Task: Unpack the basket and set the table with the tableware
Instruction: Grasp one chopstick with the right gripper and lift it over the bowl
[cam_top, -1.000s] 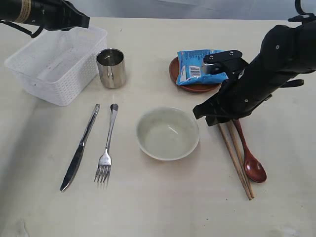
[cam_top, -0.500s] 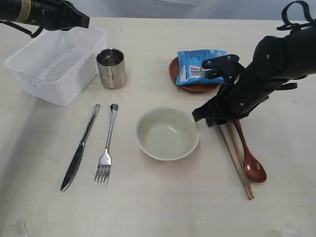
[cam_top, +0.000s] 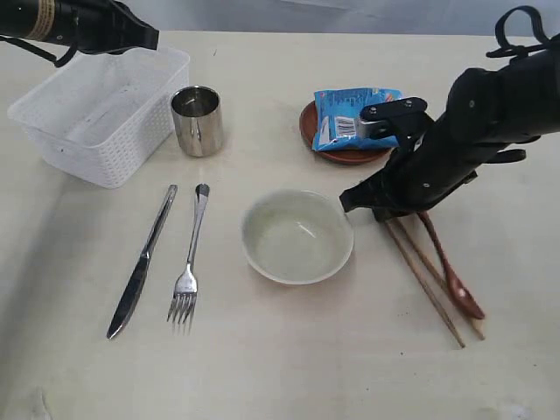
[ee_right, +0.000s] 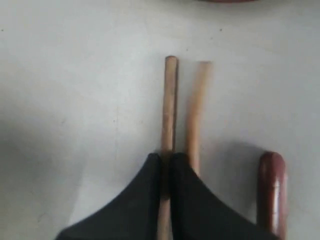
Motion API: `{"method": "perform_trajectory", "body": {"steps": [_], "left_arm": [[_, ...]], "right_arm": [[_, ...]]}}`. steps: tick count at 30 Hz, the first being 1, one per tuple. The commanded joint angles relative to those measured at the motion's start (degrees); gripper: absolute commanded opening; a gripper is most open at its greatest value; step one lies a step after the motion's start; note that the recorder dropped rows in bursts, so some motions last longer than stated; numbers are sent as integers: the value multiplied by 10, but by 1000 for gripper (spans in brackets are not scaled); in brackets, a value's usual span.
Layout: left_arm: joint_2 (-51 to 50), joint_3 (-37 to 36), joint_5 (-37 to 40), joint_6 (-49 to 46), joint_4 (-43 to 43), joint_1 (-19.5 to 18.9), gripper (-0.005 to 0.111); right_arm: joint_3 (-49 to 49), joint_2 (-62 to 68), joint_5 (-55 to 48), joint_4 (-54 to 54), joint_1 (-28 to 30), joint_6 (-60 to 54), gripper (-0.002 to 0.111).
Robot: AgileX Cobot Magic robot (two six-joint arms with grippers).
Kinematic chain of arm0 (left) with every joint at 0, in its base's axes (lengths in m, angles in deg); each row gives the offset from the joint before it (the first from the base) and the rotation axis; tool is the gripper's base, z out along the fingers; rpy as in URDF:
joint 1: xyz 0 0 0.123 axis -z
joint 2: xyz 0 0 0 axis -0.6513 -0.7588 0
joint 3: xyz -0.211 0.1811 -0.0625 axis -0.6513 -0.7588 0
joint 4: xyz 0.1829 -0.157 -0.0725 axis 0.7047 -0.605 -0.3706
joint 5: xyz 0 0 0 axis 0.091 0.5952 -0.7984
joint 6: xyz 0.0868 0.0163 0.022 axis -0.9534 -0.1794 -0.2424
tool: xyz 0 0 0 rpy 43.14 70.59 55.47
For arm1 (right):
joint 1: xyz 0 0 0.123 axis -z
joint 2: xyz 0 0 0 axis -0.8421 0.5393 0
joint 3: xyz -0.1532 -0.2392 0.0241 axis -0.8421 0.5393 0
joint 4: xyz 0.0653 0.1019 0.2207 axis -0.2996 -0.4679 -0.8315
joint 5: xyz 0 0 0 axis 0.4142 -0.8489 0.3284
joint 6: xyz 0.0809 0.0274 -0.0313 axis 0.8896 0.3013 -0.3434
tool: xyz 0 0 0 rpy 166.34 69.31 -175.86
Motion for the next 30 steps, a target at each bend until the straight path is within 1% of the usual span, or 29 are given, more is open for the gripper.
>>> {"method": "perform_trajectory", "body": {"steps": [1,9,16,18,22,24,30], "left_arm": [[6,3,0,4,0,2,0],[6,3,0,4,0,2,0],[6,3,0,4,0,2,0],[6,3,0,4,0,2,0],[6,3,0,2,0,2,0],[6,3,0,3,0,2,0],[6,3,-2,3,0,2,0]], "right_arm": [[2,5,-5,3,1,28,0],[-19,-13,-14,2,1,71,0],[-41,-82,-46,2,1,117,0],[-42,-107,-48,-14,-1,134,0],[-42,-128,-48,-91,-26,141,0],[-42,-126,-41,-130,-48,141,0],[-42,-112,30,-188,-112,175,0]]}}
